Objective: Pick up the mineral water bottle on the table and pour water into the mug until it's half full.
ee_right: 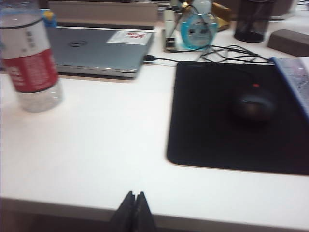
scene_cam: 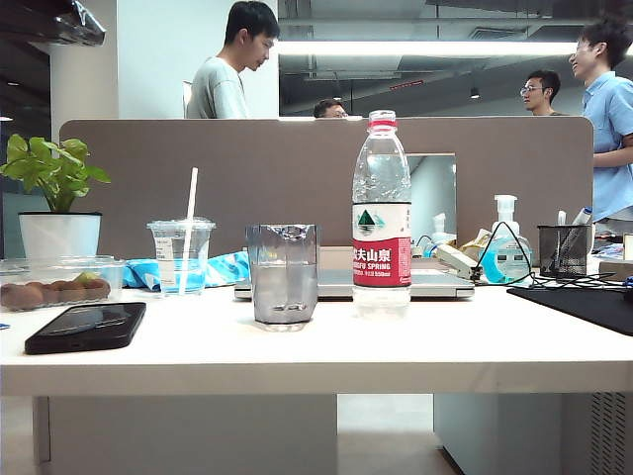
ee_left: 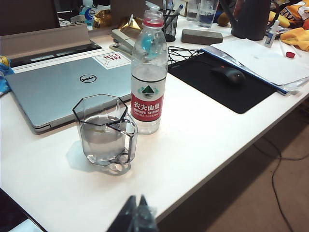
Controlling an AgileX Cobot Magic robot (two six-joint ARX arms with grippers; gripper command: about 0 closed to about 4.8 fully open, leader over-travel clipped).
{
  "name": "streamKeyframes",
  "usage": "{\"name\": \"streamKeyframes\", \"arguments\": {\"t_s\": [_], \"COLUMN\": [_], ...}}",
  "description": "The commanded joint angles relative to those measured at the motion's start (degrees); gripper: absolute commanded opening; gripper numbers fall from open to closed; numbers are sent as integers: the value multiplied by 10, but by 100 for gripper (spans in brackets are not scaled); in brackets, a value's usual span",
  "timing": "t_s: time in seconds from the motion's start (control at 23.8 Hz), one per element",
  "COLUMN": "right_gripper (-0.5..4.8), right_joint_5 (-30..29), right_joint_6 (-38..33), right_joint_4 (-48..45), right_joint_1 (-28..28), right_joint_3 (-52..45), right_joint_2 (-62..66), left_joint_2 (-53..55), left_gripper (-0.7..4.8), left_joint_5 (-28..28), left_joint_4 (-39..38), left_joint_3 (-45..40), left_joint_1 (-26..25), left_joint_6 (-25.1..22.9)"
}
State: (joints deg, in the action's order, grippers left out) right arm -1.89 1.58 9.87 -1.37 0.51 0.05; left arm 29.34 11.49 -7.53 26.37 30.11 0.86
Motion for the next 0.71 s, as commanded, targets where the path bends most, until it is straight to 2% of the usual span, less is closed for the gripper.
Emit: {"name": "streamKeyframes", "arguments": {"t_s": [0.04,0.21,0.71], "right_gripper": [-5,-5,-5], "right_joint_5": [8,25,19], "right_joint_6": [2,4,4], "right_joint_4": [-7,-7,-7], "right_joint_1": [-1,3,-1], "right_joint_3": [-5,-5,-5], "right_joint_2": [0,0,0], "left_joint_2": [-1,-1,-2], "left_gripper": [-4,-4,-4], "left_joint_5": [1,1,1], "left_joint_4": [7,7,7], "left_joint_3": [3,3,3], "left_joint_1": [-1,-1,-1], "left_joint_6": [-4,-4,-4]}}
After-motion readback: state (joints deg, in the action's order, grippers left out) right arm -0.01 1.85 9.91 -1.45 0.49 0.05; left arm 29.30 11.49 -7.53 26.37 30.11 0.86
